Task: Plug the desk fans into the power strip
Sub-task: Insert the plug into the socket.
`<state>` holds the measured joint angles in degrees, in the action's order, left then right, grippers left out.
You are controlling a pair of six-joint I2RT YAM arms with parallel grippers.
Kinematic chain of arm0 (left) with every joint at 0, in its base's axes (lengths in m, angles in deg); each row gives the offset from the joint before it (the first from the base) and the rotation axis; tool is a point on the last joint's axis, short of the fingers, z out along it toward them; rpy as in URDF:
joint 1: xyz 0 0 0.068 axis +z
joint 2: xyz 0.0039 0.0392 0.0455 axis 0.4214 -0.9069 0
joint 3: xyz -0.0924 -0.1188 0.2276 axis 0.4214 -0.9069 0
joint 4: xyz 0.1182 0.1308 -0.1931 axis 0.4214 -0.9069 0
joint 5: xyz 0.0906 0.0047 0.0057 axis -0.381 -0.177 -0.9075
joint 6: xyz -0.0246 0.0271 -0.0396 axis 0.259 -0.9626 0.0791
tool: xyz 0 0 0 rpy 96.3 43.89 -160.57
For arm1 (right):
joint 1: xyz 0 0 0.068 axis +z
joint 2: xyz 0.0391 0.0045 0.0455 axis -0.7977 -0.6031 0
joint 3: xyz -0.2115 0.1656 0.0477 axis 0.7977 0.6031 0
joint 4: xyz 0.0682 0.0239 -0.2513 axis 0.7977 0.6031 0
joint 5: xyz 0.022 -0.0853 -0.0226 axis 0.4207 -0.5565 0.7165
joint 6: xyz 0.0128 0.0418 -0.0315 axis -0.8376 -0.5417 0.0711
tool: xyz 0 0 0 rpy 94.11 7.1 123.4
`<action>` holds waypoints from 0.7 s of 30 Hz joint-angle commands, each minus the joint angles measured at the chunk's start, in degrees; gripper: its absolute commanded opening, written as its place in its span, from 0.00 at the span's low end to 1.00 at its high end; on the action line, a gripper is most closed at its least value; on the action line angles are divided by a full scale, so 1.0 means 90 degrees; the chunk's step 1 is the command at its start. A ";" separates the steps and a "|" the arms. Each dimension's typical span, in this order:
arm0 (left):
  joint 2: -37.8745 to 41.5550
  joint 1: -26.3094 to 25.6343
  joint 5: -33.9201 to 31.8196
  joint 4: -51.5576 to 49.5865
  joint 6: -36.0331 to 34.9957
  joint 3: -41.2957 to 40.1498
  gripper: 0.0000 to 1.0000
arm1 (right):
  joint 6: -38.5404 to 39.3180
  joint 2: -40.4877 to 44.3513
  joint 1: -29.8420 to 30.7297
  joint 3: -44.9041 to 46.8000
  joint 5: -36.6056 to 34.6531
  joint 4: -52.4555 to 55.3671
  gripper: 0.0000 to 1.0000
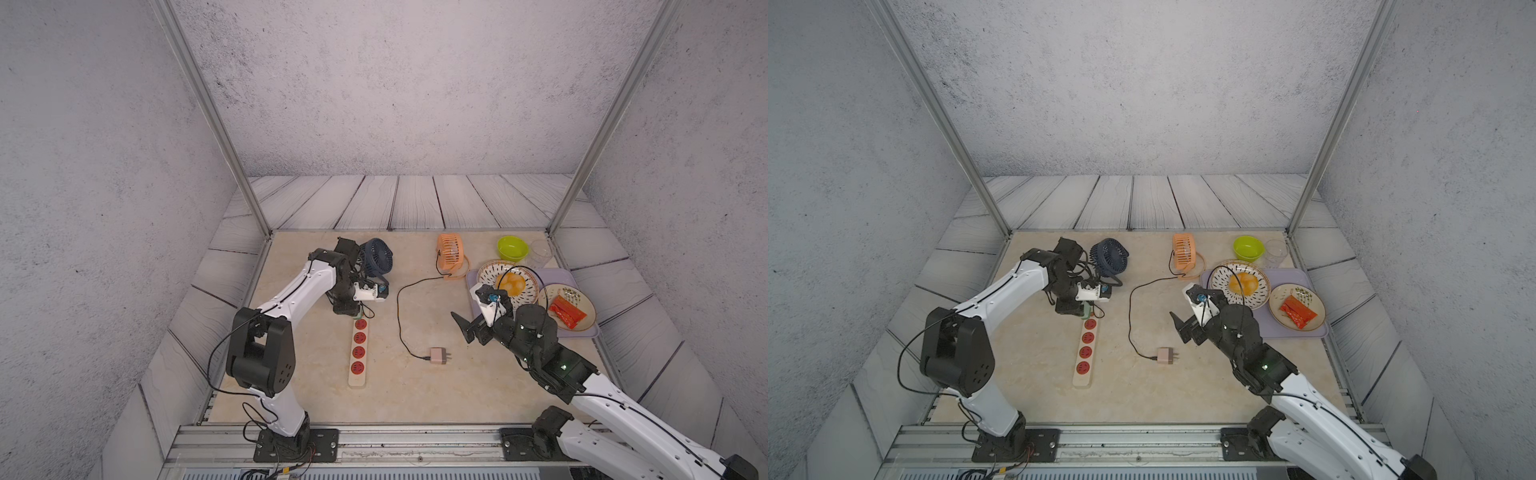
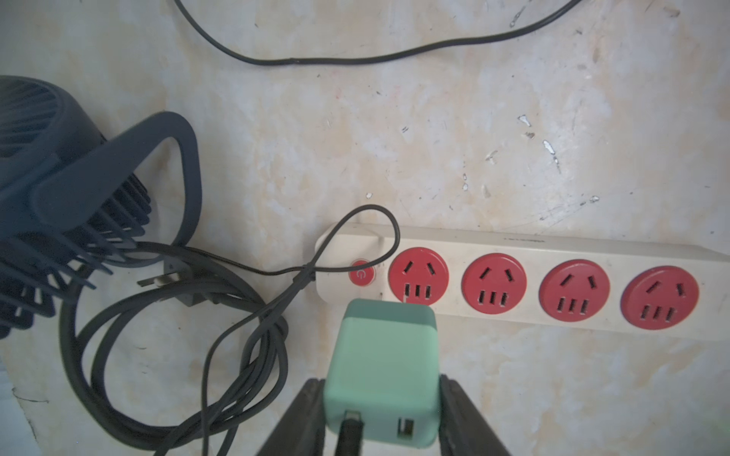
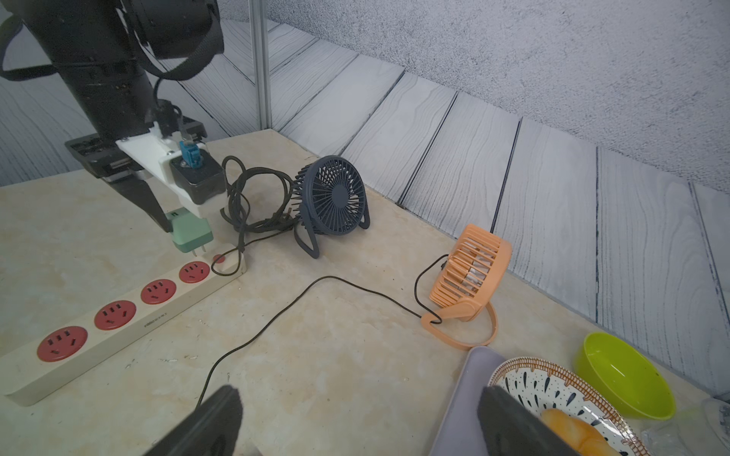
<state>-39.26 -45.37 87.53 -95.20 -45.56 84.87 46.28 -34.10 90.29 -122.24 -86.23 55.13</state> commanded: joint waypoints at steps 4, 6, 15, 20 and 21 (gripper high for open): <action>-0.0132 -0.0079 -0.0062 -0.0303 0.0105 -0.0033 0.37 | -0.0014 0.0005 0.0008 -0.0051 0.0007 -0.0008 0.99; -0.0179 -0.0113 -0.0076 -0.0345 0.0160 -0.0022 0.36 | -0.0012 -0.0009 0.0011 -0.0059 0.0015 -0.0011 0.99; -0.0359 -0.0250 -0.0400 -0.0356 0.0337 -0.0049 0.35 | -0.0009 -0.0036 0.0009 -0.0059 0.0032 -0.0023 0.99; -0.0403 -0.0255 -0.0580 -0.0427 0.0360 -0.0031 0.35 | -0.0012 -0.0031 0.0013 -0.0050 0.0027 -0.0032 0.99; -0.0408 -0.0257 -0.0601 -0.0446 0.0367 -0.0031 0.35 | -0.0015 -0.0042 0.0007 -0.0050 0.0028 -0.0037 0.99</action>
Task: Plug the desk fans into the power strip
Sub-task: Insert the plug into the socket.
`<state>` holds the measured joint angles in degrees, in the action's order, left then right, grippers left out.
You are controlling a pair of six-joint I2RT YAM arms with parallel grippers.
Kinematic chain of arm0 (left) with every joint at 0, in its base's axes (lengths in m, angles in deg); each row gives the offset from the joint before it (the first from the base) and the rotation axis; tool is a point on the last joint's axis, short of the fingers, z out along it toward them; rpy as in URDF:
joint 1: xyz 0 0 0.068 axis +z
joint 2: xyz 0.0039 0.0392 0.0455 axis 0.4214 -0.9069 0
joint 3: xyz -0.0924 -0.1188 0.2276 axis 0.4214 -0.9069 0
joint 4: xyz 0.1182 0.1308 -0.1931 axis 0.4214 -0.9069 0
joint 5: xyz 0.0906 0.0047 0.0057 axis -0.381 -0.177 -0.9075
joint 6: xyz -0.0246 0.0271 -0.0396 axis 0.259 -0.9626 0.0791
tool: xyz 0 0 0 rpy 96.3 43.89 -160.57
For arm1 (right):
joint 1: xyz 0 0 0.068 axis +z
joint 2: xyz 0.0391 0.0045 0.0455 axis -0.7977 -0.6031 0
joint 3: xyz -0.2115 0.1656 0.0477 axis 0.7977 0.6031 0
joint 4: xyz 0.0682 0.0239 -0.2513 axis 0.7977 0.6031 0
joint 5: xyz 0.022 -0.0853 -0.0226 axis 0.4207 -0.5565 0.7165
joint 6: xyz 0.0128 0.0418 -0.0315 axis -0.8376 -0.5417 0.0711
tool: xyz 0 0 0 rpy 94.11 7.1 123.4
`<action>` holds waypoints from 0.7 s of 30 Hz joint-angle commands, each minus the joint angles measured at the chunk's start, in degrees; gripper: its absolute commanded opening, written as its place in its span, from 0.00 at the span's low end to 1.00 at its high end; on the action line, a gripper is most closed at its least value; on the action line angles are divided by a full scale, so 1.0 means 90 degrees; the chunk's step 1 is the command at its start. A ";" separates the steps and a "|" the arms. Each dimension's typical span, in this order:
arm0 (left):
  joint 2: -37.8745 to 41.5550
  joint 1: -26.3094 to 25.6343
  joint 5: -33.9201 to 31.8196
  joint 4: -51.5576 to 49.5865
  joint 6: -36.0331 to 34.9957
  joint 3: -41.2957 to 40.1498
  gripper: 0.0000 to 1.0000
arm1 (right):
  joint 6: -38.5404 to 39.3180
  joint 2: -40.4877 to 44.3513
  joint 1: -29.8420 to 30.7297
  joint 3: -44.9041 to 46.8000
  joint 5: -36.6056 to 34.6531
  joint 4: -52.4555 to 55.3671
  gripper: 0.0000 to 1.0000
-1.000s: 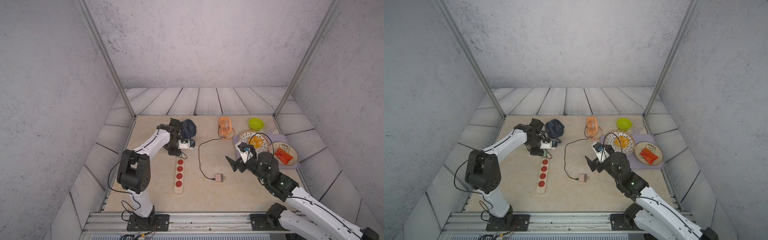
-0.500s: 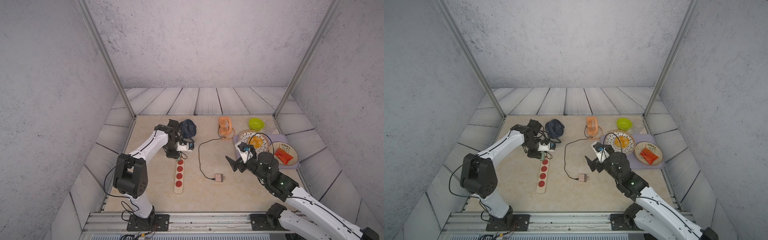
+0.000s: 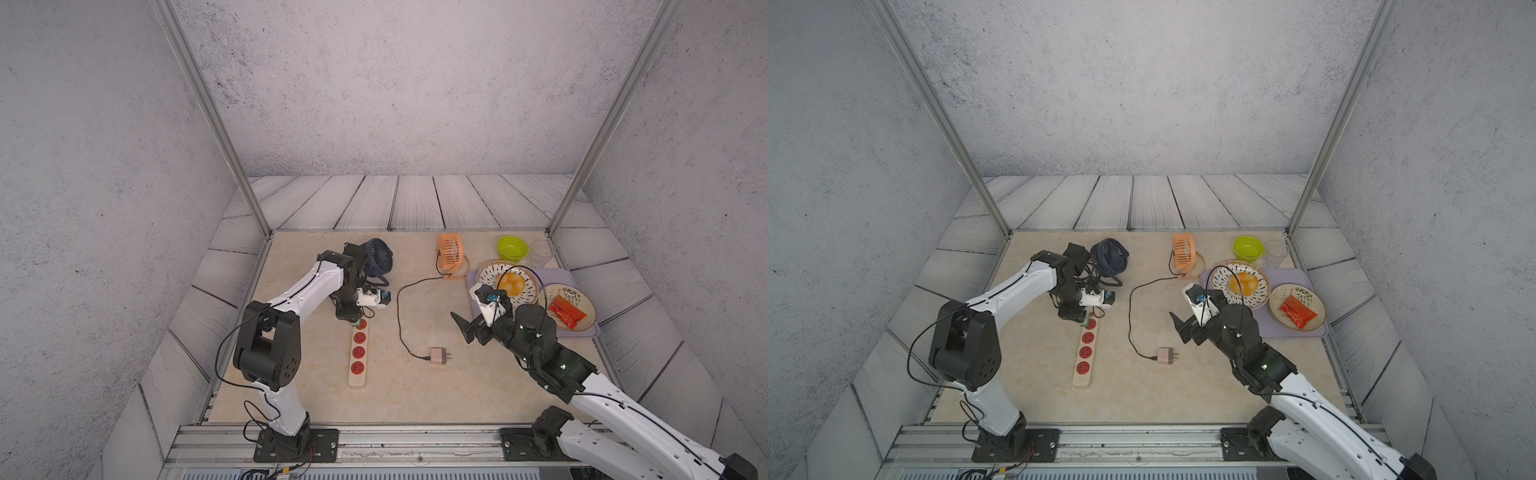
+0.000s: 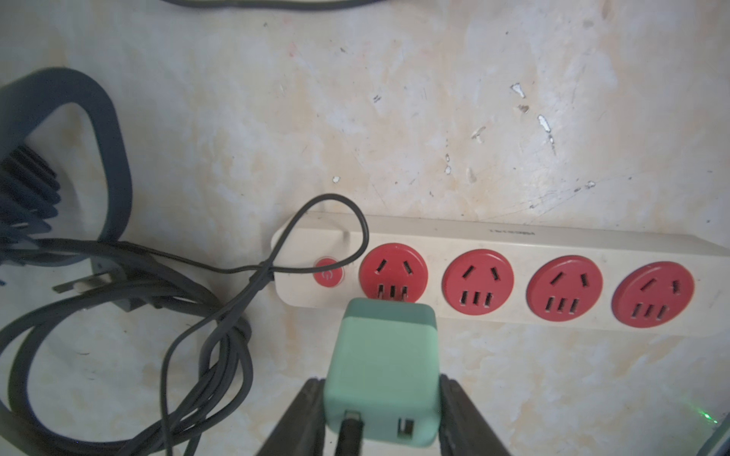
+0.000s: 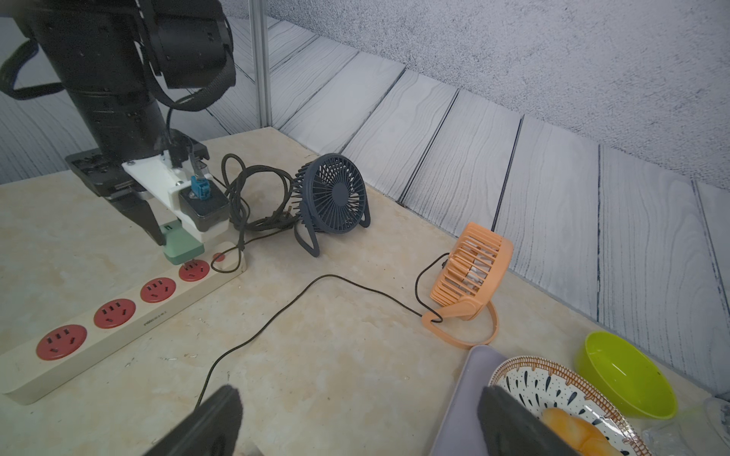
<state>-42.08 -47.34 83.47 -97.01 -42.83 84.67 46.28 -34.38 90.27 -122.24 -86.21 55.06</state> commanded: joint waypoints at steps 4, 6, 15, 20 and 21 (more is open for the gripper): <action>-0.0176 -0.0057 -0.0237 -0.0294 0.0147 0.0052 0.34 | -0.0014 -0.0023 0.0017 -0.0046 0.0032 -0.0051 0.99; -0.0183 -0.0059 -0.0213 -0.0260 0.0185 0.0042 0.34 | -0.0012 -0.0032 0.0017 -0.0041 0.0034 -0.0062 0.99; -0.0234 -0.0134 -0.0059 -0.0156 0.0275 0.0050 0.34 | -0.0011 -0.0013 0.0009 -0.0041 0.0024 -0.0053 0.99; -0.0091 -0.0194 0.0002 -0.0173 0.0272 0.0089 0.34 | -0.0003 -0.0008 0.0009 -0.0041 0.0024 -0.0041 0.99; -0.0059 -0.0203 0.0037 -0.0187 0.0266 0.0109 0.34 | -0.0007 0.0005 0.0011 -0.0041 0.0024 -0.0040 0.99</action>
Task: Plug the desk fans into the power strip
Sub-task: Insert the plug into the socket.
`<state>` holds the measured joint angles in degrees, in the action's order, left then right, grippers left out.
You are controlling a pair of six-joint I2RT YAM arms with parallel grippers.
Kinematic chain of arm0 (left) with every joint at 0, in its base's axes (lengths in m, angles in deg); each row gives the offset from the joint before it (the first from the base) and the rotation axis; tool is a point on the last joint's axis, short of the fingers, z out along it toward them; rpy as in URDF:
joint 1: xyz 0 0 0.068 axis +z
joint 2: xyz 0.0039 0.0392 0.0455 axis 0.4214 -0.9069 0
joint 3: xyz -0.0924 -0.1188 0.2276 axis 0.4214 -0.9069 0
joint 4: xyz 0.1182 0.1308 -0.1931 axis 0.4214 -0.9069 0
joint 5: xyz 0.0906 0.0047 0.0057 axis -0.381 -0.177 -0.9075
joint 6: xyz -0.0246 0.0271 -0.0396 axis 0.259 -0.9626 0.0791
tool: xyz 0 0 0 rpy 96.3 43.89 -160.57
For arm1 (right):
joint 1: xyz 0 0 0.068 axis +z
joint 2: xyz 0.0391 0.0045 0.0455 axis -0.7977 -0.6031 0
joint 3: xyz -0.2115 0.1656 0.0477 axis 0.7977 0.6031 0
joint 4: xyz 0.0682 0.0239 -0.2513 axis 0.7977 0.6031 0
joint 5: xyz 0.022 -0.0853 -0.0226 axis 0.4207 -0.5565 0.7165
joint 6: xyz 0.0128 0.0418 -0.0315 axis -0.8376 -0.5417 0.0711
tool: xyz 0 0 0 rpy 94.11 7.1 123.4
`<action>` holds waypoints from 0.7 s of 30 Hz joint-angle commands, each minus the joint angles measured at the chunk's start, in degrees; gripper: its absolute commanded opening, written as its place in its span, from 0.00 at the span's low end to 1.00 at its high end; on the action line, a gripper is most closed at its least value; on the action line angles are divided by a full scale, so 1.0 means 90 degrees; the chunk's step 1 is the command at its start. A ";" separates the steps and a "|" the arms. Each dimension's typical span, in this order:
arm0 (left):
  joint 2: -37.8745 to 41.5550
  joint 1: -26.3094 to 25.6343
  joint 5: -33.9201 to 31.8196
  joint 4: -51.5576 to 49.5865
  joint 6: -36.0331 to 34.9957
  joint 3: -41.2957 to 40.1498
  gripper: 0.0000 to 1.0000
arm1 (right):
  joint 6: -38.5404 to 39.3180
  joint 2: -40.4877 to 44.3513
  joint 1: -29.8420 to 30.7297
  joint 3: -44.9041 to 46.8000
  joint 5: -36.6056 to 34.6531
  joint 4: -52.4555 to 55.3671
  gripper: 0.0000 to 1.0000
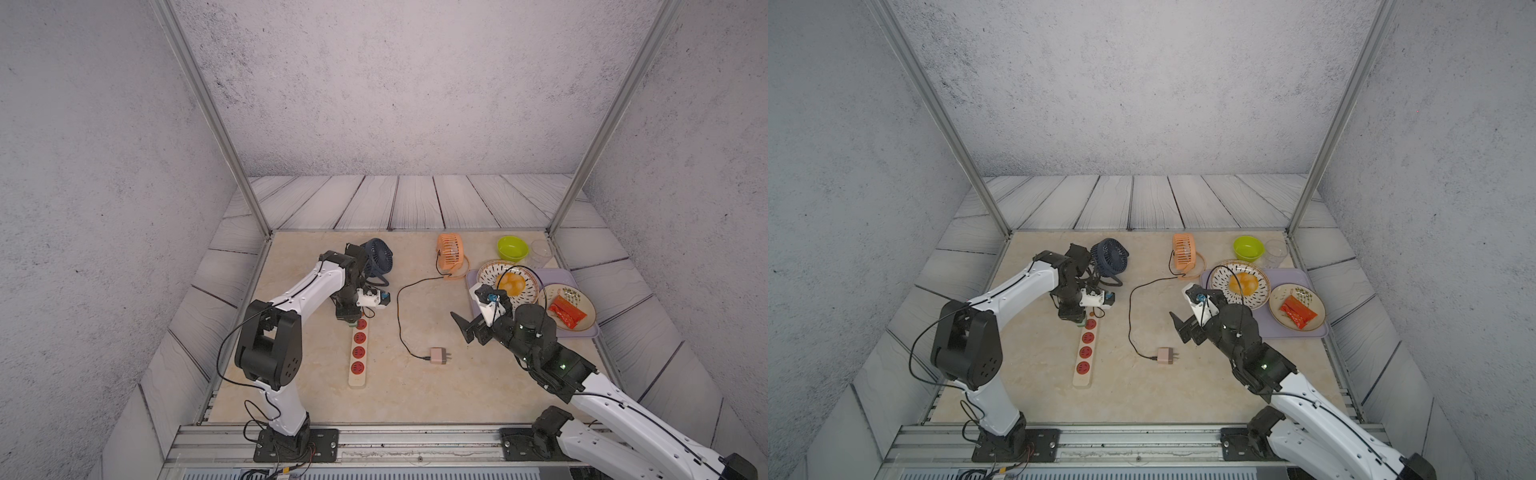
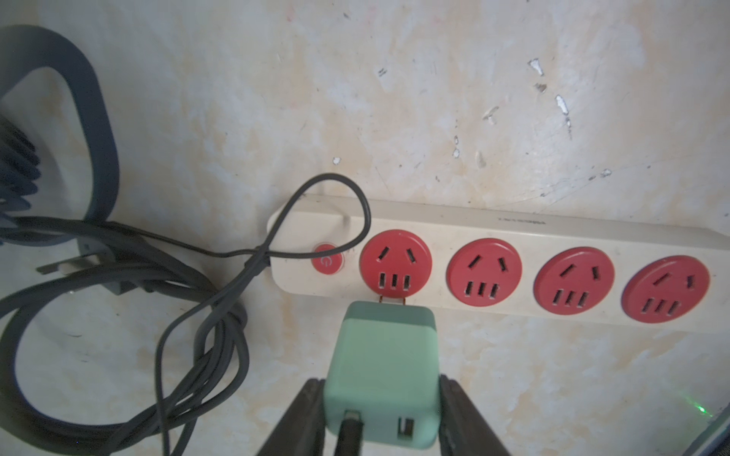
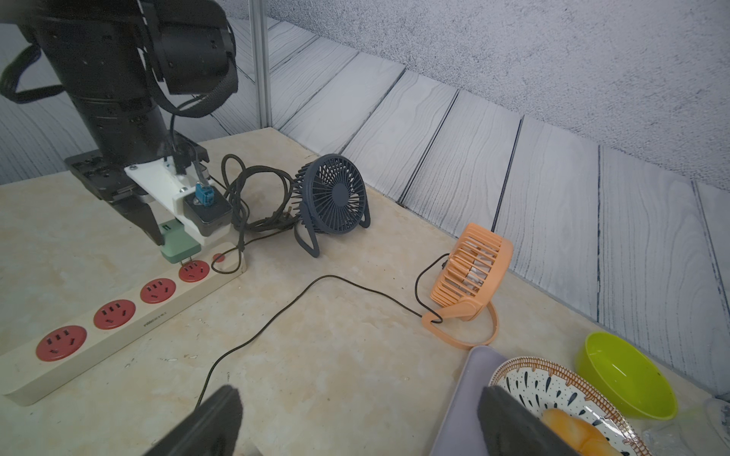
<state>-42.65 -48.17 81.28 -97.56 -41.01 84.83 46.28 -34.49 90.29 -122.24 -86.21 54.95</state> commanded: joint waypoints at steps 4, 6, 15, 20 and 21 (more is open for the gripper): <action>0.0091 -0.0132 0.0367 -0.0157 0.0025 0.0151 0.34 | -0.0016 0.0000 0.0010 -0.0041 0.0034 -0.0045 0.99; 0.0073 -0.0142 0.0370 -0.0155 0.0013 0.0172 0.34 | -0.0016 -0.0008 0.0011 -0.0032 0.0034 -0.0048 0.99; 0.0061 -0.0152 0.0410 -0.0135 0.0011 0.0332 0.34 | -0.0011 -0.0016 0.0009 -0.0031 0.0044 -0.0050 0.99; 0.0110 -0.0170 0.0399 -0.0270 -0.0054 0.0386 0.34 | -0.0011 -0.0011 0.0012 -0.0031 0.0049 -0.0050 0.99; 0.0110 -0.0171 0.0365 -0.0273 -0.0062 0.0375 0.34 | -0.0011 -0.0017 0.0008 -0.0031 0.0045 -0.0050 0.99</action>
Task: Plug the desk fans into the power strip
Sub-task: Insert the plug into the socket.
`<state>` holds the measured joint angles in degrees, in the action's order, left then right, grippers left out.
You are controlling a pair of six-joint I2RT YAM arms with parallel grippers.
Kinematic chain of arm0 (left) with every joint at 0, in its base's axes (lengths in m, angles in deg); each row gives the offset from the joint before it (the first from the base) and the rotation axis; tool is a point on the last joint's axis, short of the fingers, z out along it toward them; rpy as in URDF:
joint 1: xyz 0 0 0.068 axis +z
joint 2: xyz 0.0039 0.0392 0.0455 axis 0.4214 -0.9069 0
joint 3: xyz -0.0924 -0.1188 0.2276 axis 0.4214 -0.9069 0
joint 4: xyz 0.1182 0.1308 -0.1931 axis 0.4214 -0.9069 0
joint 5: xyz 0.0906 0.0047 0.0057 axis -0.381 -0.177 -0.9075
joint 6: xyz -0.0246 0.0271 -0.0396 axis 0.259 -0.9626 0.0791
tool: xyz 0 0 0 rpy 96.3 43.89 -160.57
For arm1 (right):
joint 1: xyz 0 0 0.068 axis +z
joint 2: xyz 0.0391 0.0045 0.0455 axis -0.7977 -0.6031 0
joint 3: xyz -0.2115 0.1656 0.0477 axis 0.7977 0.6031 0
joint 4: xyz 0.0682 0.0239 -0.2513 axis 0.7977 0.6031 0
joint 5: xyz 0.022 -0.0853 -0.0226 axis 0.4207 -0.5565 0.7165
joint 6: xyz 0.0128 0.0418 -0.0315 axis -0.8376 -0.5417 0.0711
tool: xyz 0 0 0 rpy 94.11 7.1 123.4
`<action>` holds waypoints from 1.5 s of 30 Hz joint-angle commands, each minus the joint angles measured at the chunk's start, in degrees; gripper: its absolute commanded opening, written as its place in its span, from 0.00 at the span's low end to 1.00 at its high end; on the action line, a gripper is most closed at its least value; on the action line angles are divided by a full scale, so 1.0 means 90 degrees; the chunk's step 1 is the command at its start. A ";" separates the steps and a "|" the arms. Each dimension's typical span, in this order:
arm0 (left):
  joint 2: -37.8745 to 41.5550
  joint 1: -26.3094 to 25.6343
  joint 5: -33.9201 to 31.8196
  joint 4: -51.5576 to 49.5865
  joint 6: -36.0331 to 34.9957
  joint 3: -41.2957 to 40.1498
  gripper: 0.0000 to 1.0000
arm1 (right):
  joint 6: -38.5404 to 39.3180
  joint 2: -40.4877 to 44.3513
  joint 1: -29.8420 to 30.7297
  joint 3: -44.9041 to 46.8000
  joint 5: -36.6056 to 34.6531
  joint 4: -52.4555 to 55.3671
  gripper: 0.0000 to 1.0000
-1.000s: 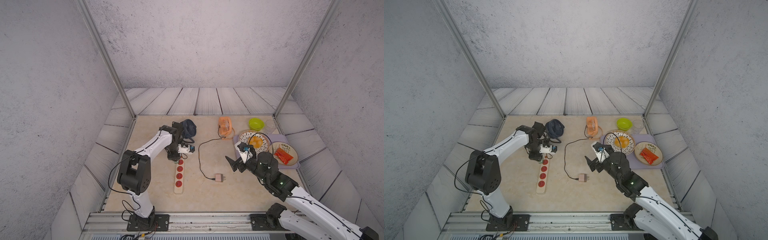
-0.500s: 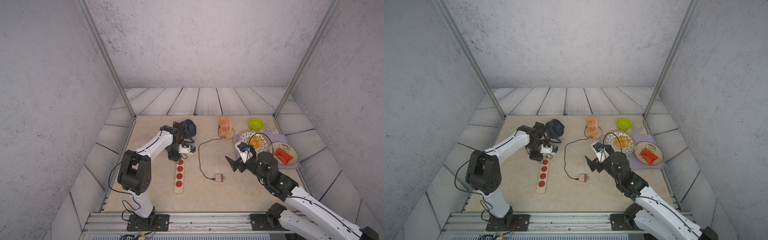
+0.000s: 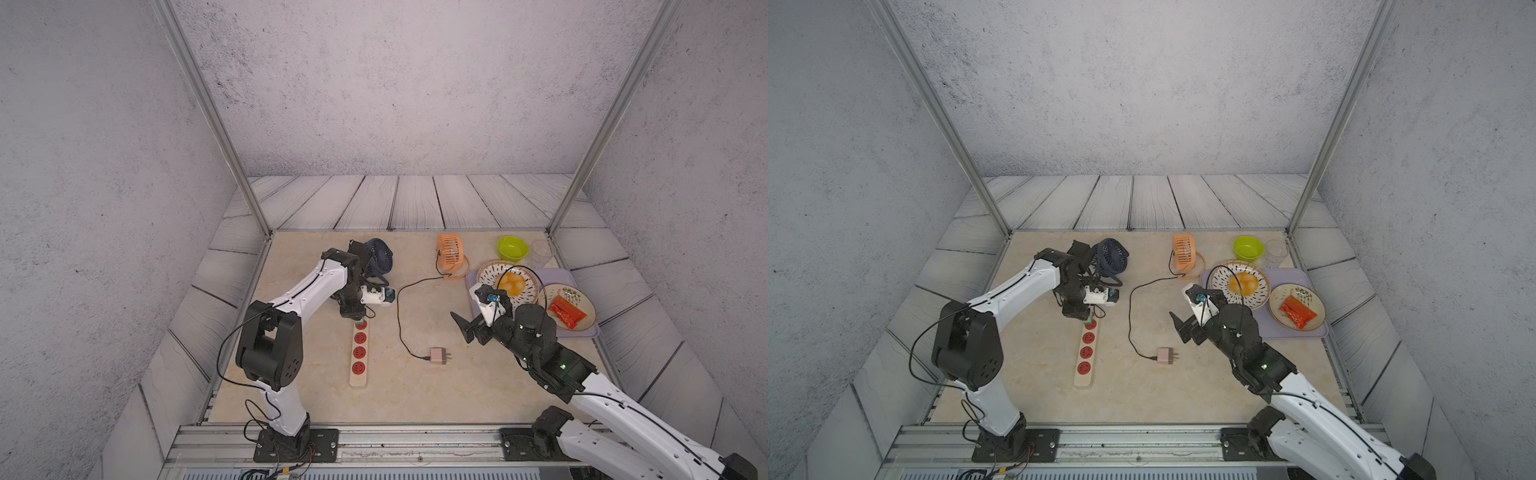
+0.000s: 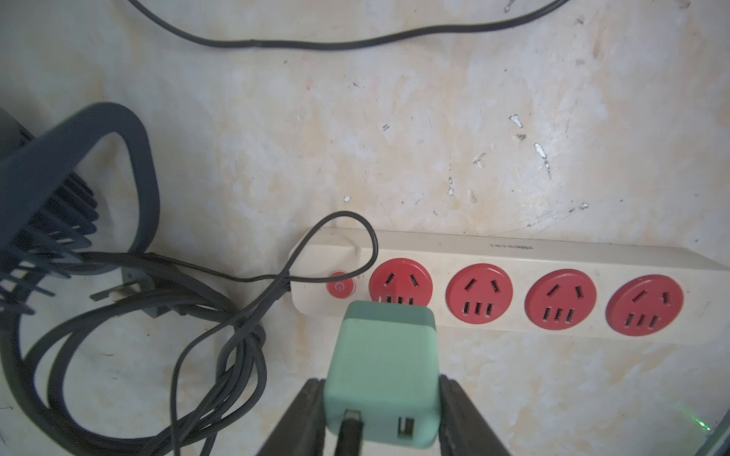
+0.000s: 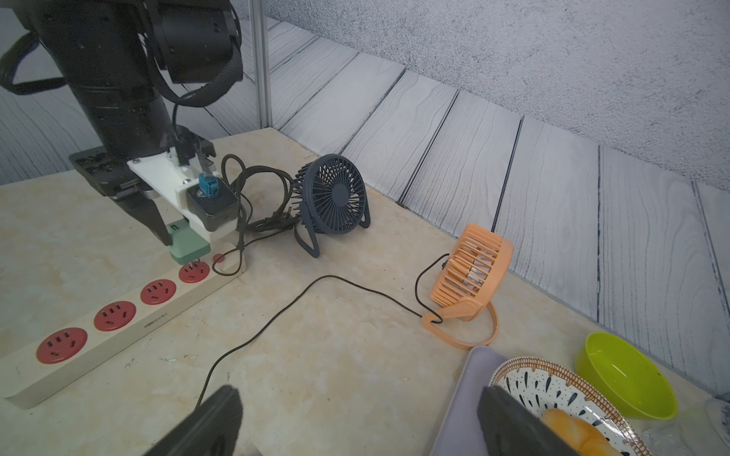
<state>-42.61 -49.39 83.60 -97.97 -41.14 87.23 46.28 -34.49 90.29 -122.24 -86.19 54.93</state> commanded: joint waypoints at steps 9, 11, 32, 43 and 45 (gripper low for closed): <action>-0.0026 -0.0038 -0.0139 -0.0084 -0.0091 -0.0054 0.34 | -0.0016 0.0009 0.0006 -0.0021 0.0042 -0.0041 0.99; -0.0039 -0.0043 -0.0120 -0.0087 -0.0083 -0.0066 0.33 | -0.0012 0.0004 0.0006 -0.0030 0.0041 -0.0044 0.99; -0.0164 -0.0062 -0.0127 -0.0112 -0.0070 -0.0189 0.33 | -0.0012 0.0009 0.0010 -0.0016 0.0032 -0.0047 0.99; -0.0281 -0.0097 -0.0265 -0.0045 -0.0034 -0.0144 0.33 | -0.0011 0.0004 0.0006 -0.0021 0.0033 -0.0041 0.99; -0.0313 -0.0122 -0.0246 -0.0036 -0.0024 -0.0145 0.33 | -0.0012 0.0008 0.0011 -0.0021 0.0032 -0.0041 0.99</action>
<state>-43.88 -49.92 81.24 -97.73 -41.43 85.99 46.28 -34.49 90.29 -122.24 -86.19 54.91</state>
